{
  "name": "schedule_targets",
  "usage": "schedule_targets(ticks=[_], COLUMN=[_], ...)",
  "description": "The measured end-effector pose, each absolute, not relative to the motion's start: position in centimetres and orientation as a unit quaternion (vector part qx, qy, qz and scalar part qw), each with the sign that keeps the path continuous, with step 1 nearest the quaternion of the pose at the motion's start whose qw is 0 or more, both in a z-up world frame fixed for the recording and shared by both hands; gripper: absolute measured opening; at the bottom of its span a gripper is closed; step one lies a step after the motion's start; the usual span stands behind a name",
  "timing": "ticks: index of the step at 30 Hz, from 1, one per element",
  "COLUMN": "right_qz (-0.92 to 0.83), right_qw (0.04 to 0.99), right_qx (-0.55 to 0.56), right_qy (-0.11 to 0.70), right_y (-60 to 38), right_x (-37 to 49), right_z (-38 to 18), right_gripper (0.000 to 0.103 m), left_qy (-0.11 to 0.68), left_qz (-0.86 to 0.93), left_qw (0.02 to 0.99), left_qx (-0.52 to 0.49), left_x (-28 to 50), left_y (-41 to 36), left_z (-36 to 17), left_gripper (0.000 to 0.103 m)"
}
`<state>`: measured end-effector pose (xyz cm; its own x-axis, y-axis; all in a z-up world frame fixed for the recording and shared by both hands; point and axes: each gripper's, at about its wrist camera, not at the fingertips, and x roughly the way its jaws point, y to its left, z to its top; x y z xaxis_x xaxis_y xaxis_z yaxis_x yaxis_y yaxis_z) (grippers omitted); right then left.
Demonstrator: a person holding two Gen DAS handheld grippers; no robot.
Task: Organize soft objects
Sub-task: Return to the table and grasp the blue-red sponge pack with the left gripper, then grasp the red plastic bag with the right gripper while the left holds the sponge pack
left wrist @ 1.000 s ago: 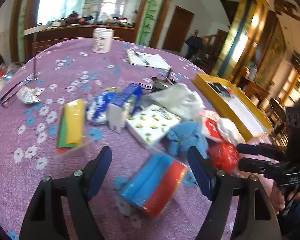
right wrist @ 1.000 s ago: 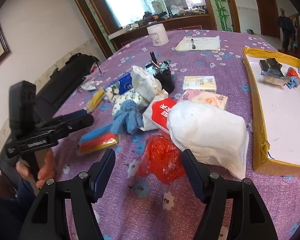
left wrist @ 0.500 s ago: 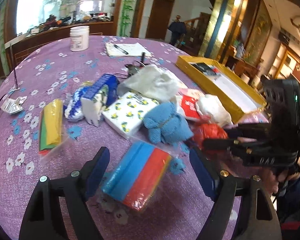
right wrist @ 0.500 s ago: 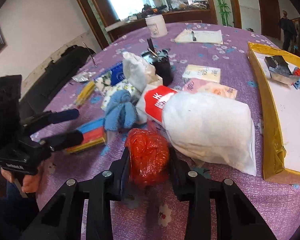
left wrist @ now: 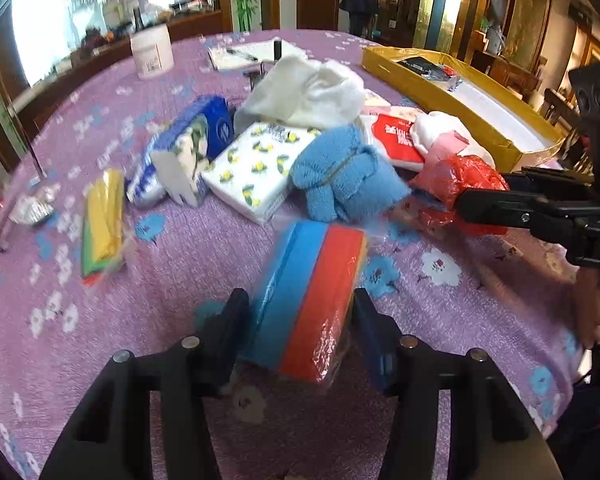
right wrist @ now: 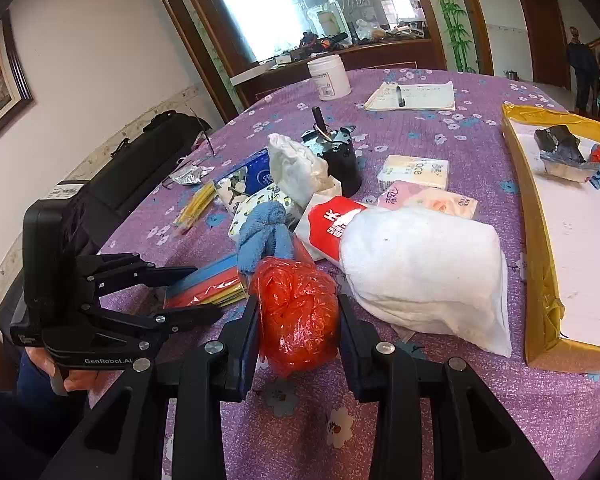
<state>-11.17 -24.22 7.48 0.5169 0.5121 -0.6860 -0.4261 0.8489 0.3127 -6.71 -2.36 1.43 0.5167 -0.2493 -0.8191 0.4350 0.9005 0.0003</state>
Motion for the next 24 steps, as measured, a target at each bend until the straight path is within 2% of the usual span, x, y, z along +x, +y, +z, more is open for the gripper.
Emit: schedule_targets(ticks=[5, 10, 20, 24], right_qz=[0.273, 0.273, 0.271, 0.272], right_qw=[0.871, 0.876, 0.879, 0.878], right_qx=[0.063, 0.079, 0.095, 0.091], right_qy=[0.403, 0.39, 0.38, 0.382], right_y=[-24.7, -25.4, -26.1, -26.0], right_x=[-11.1, -11.3, -11.6, -11.5], right_z=[7.7, 8.0, 8.1, 8.1], right_gripper=[0.038, 0.038, 0.038, 0.038], left_qy=[0.418, 0.37, 0.346, 0.367], left_qz=[-0.203, -0.203, -0.211, -0.196], left_qw=[0.881, 0.906, 0.914, 0.909], left_qx=[0.087, 0.026, 0.011, 0.034], left_x=[-7.5, -7.5, -7.9, -7.4], left_y=[-2.2, -1.7, -2.7, -3.1], left_z=[2.5, 4.9, 5.7, 5.0], left_gripper=[0.044, 0.044, 0.044, 0.044])
